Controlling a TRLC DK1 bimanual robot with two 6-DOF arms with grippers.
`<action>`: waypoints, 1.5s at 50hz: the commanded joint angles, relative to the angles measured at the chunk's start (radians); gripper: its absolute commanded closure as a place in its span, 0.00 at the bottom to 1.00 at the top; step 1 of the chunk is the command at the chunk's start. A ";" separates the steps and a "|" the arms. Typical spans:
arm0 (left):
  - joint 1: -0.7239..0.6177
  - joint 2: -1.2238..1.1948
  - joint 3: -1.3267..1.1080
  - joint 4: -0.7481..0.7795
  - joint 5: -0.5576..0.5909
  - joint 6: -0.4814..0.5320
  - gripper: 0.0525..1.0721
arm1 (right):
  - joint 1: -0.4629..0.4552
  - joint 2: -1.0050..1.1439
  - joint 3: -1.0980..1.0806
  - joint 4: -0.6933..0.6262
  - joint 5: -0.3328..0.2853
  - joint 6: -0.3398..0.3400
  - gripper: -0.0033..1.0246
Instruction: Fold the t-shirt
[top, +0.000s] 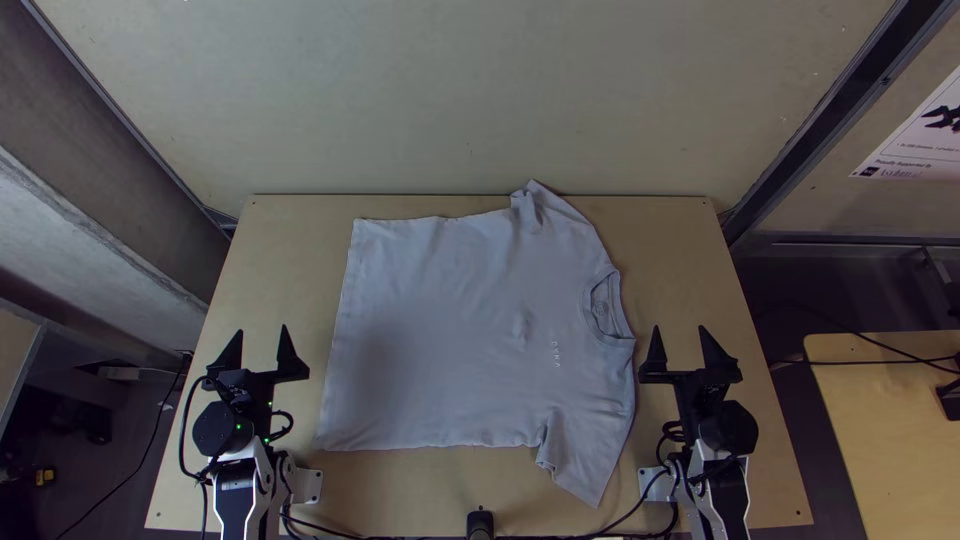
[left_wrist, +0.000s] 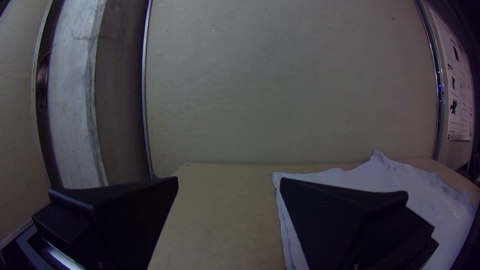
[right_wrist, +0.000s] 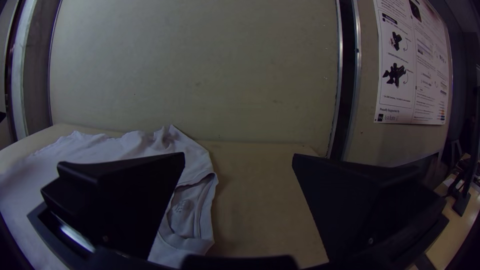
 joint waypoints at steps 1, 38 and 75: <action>0.003 -0.010 -0.047 -0.009 0.002 0.007 0.04 | -0.006 -0.007 -0.013 -0.007 0.002 -0.010 0.04; 0.003 -0.010 -0.047 -0.009 0.002 0.007 0.04 | -0.001 -0.007 -0.013 -0.007 0.001 0.007 0.04; 0.118 -0.012 -0.046 -0.012 0.025 0.008 0.04 | -0.012 -0.009 -0.009 -0.005 0.001 0.024 0.04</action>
